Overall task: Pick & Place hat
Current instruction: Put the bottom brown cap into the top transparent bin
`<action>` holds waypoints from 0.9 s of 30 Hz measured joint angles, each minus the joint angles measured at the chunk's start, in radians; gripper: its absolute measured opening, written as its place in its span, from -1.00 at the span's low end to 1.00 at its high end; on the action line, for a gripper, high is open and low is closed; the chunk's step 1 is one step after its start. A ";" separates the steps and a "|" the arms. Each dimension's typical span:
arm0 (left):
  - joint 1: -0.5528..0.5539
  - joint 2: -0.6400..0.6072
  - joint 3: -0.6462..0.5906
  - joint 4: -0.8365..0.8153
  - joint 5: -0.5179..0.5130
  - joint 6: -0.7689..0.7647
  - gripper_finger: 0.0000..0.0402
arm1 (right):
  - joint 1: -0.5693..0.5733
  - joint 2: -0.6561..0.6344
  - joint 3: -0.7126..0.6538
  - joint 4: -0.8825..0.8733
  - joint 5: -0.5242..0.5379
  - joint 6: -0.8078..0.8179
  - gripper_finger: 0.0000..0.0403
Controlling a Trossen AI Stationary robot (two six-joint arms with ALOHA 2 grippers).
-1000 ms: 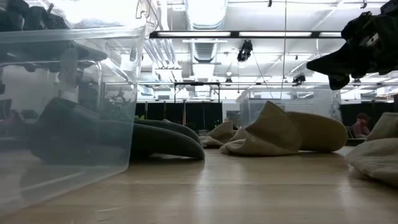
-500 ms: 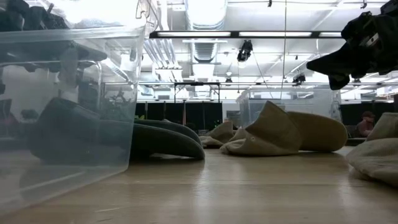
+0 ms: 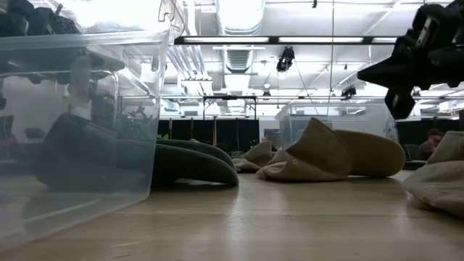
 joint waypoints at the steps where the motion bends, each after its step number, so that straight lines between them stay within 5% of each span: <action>1: 0.000 0.000 0.000 0.000 0.000 0.000 -1.00 | 0.000 0.000 0.000 0.000 0.000 0.044 -0.96; 9: 0.000 0.000 0.000 0.000 0.000 0.000 -1.00 | 0.000 0.000 0.000 -0.001 0.030 0.141 -0.96; 16: 0.000 0.000 0.000 0.000 0.000 0.000 -1.00 | -0.001 0.004 0.000 -0.035 0.070 0.578 -0.96; 27: 0.000 0.000 0.000 0.000 0.000 0.000 -1.00 | 0.000 0.023 0.001 -0.029 -0.328 0.731 -0.91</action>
